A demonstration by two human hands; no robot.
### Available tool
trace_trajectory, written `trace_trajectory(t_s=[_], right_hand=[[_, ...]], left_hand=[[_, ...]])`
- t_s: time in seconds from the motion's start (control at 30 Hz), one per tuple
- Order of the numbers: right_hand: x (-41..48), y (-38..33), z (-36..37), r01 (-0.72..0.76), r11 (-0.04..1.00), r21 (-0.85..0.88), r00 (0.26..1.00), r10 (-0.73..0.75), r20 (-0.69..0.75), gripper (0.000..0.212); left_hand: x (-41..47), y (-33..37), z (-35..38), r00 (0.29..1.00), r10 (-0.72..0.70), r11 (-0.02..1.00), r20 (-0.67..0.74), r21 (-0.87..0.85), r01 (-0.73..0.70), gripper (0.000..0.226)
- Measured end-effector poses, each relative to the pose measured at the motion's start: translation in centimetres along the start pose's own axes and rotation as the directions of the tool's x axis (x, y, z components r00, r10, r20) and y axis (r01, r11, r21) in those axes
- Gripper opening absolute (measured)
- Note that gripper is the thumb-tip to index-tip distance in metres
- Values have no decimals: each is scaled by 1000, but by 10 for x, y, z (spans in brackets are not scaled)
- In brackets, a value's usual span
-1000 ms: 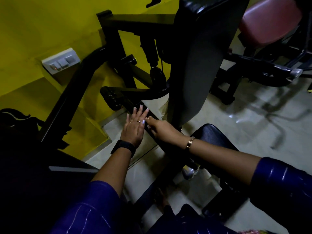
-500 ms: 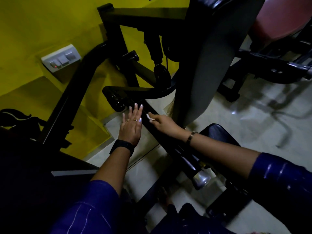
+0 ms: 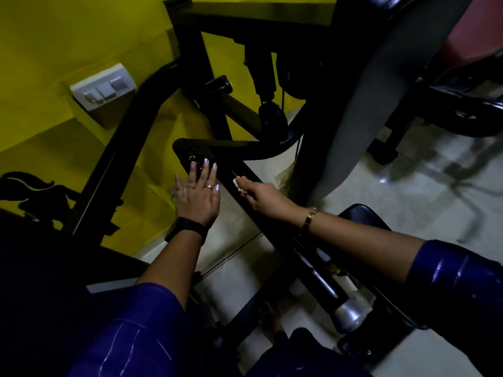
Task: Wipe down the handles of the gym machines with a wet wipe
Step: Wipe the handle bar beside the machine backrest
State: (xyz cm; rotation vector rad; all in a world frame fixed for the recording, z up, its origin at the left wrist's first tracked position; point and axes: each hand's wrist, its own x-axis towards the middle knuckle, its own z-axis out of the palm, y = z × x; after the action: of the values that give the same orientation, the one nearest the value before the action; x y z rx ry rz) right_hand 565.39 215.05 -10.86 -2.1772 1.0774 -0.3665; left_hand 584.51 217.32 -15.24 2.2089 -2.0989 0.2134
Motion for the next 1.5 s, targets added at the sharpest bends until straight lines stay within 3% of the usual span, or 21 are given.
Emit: trace_trajectory(t_s=[0.13, 0.3, 0.47, 0.53, 0.67, 0.8, 0.83, 0.9, 0.97, 1.07, 1.17, 1.2, 1.27, 1.37, 1.5], right_hand=[[38, -8, -2, 3, 996, -91, 999, 0, 36, 50], [67, -15, -1, 123, 957, -262, 989, -96, 112, 53], [56, -11, -12, 359, 792, -493, 918, -205, 339, 45], [46, -14, -15, 412, 767, -492, 891, -226, 393, 39], [10, -21, -27, 349, 875, -337, 880, -183, 437, 30], [-25, -31, -47, 115, 990, 79, 906, -137, 400, 28], [-32, -32, -50, 15, 967, 254, 926, -110, 361, 26], [-44, -34, -54, -117, 806, 581, 963, -51, 265, 22], [-53, -38, -55, -148, 644, 751, 988, 58, 145, 25], [-70, -49, -55, -183, 330, 926, 978, 159, 136, 18], [-87, -52, -49, -141, 193, 971, 973, 207, 100, 14], [-91, -53, -46, -121, 169, 978, 974, 208, 85, 11], [-99, -54, -38, -101, 141, 985, 975, 212, 69, 6], [-109, -55, -28, -100, 203, 974, 973, 226, 53, 13], [-122, -54, -14, -82, 345, 935, 979, 203, 11, 26]], left_hand=[[3, -10, -2, 999, 40, 999, -3, 23, -40, 64], [6, -11, -4, 999, 49, 998, 0, -44, -49, 66], [4, -8, -3, 999, 10, 993, 40, -116, -6, 72], [4, -4, -6, 999, -16, 989, 45, -146, 22, 75], [-8, 8, -16, 999, -25, 981, 42, -189, 32, 78], [-24, 23, -21, 996, -72, 956, 45, -281, 82, 67], [-26, 27, -20, 995, -85, 946, 60, -310, 100, 62], [-31, 37, -22, 991, -103, 903, 91, -410, 131, 52], [-41, 52, -33, 989, -115, 825, 90, -546, 145, 50], [-60, 80, -55, 949, -274, 616, 156, -730, 298, 42], [-80, 104, -77, 860, -408, 38, 306, -935, 351, 43], [-85, 110, -82, 849, -391, -132, 355, -935, 330, 48], [-98, 119, -91, 850, -341, -319, 401, -900, 297, 59], [-113, 121, -101, 836, -365, -424, 410, -873, 243, 63], [-134, 123, -102, 805, -451, -448, 385, -878, 169, 34]])
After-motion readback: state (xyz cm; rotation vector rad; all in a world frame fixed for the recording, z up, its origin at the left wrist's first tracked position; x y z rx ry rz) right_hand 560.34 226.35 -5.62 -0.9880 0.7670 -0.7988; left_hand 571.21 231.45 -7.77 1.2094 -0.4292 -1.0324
